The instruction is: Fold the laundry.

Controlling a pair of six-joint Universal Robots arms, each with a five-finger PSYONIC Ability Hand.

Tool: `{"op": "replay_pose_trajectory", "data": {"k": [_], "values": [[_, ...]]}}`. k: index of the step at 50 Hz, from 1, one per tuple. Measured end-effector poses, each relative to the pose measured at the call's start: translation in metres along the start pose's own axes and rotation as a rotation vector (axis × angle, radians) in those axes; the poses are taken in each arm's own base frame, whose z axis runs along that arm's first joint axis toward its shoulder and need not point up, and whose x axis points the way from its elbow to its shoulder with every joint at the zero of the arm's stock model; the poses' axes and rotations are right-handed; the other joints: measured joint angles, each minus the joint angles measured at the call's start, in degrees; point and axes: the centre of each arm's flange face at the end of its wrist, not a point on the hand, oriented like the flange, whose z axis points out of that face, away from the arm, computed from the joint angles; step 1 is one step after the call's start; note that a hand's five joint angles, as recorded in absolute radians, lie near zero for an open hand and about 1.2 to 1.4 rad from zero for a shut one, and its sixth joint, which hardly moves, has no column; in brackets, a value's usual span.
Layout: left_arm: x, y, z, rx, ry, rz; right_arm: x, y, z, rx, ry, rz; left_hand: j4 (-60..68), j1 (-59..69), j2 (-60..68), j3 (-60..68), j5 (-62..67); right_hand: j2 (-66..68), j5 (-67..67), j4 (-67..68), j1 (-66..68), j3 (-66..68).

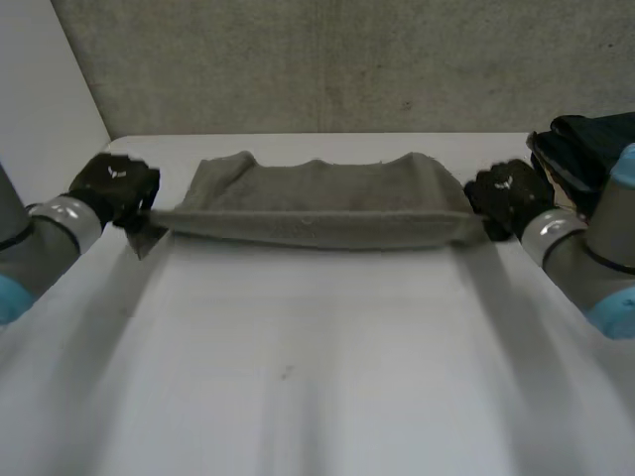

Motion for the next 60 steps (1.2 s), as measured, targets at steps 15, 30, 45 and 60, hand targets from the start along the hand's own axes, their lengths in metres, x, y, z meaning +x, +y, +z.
{"op": "replay_pose_trajectory", "data": {"k": [15,30,45,60], "values": [[0.027,-0.008,-0.115,-0.420,0.359,0.128,0.020,0.002,-0.106,-0.457,-0.295,-0.149,0.00,0.00,0.00,0.00,0.00,0.00,0.41,0.00,0.00,0.00],[0.027,-0.026,-0.062,-0.269,0.286,0.217,0.010,0.018,-0.055,-0.351,-0.169,-0.155,-1.74,-0.11,-1.41,-1.19,-0.02,0.00,0.61,0.00,0.00,0.00],[0.034,-0.035,0.038,-0.104,0.092,0.259,0.011,0.037,0.030,-0.175,0.094,-0.150,-4.81,-0.22,-4.66,-4.50,-0.52,0.00,0.61,0.00,0.00,0.00],[0.041,-0.048,0.068,-0.027,0.002,0.227,0.017,0.040,0.066,0.001,0.303,-0.161,-57.47,-55.83,-56.91,-56.41,-53.05,-55.91,-55.46,-56.47,-52.87,-56.26]]}}
